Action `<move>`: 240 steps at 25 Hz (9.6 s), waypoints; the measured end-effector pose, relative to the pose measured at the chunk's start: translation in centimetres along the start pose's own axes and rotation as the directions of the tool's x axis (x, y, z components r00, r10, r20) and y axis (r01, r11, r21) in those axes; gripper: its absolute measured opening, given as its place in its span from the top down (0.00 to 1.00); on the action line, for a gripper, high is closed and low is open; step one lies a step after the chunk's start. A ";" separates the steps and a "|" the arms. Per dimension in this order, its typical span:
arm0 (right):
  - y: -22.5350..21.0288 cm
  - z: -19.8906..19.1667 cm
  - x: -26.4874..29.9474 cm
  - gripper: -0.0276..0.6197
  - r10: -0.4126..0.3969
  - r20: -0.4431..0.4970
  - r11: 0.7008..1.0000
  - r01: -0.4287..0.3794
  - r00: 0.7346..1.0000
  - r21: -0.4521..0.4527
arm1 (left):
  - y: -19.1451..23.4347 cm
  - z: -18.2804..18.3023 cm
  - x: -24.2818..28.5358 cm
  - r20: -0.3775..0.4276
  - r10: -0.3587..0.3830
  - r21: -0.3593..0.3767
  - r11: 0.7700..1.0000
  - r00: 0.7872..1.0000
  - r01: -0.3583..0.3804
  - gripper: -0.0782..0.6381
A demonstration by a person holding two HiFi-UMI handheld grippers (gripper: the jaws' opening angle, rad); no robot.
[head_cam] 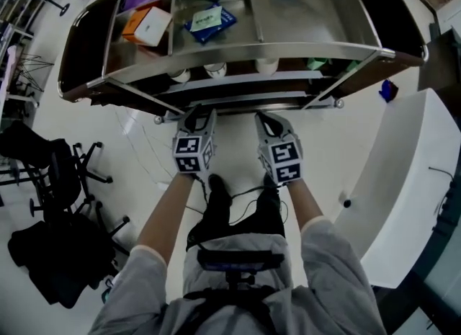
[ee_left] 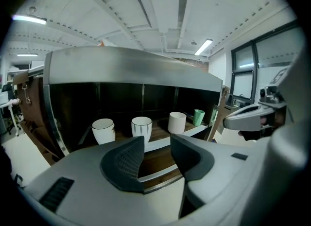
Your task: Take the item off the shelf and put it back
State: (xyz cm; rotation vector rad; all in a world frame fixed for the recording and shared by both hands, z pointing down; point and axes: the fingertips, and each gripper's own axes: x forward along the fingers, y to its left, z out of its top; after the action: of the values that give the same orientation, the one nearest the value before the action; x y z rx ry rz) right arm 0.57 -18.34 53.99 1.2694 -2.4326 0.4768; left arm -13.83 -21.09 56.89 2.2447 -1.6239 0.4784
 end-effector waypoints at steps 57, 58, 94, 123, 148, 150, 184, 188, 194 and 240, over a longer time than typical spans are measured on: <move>-5.4 -2.7 6.8 0.94 -0.027 -0.032 0.998 0.029 0.999 0.052 | 4.4 0.6 15.7 -0.016 0.008 0.080 0.997 1.000 -0.007 0.34; -5.2 -2.5 6.6 0.94 -0.025 -0.033 0.999 0.027 0.999 0.047 | 4.0 0.7 15.0 -0.015 0.002 0.080 0.997 1.000 -0.001 0.34; 1.5 3.0 -5.0 0.94 0.026 -0.015 0.999 -0.025 1.000 0.030 | 2.2 4.5 -13.2 0.080 0.034 -0.018 0.999 0.996 -0.032 0.33; 1.6 2.0 -4.7 0.94 0.037 -0.036 0.998 -0.035 0.999 0.046 | 2.9 3.4 -13.8 0.065 0.048 -0.009 0.999 0.997 -0.047 0.34; 1.6 2.5 -1.5 0.94 0.068 -0.053 0.997 -0.066 0.996 0.041 | 1.3 4.5 -3.9 0.051 -0.041 0.066 0.997 0.998 0.038 0.34; 1.8 2.8 -0.8 0.94 0.077 -0.048 0.996 -0.075 0.996 0.046 | 1.2 4.3 -2.6 0.042 -0.046 0.072 0.997 0.998 0.043 0.34; -0.3 -2.8 11.5 0.94 0.101 -0.059 0.993 -0.098 0.993 0.064 | 3.8 2.4 18.5 0.116 -0.085 0.150 0.986 0.990 0.067 0.34; -0.4 -3.1 11.6 0.94 0.098 -0.068 0.992 -0.092 0.993 0.081 | 4.1 1.9 19.6 0.113 -0.078 0.152 0.987 0.991 0.061 0.34; -1.2 -3.6 11.4 0.94 0.085 -0.072 0.993 -0.079 0.994 0.084 | 4.4 2.0 20.2 0.138 -0.066 0.119 0.992 0.988 0.050 0.34; 0.3 1.8 -5.4 0.94 0.014 -0.006 0.999 -0.013 1.000 0.051 | 4.9 3.2 -13.7 0.062 0.174 -0.007 0.985 0.983 -0.174 0.88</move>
State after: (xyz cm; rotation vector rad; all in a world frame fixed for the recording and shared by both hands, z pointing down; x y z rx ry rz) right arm 2.89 -15.15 49.93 1.2706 -2.4396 0.5491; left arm -22.25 -12.48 48.18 2.1464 -1.8614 0.4544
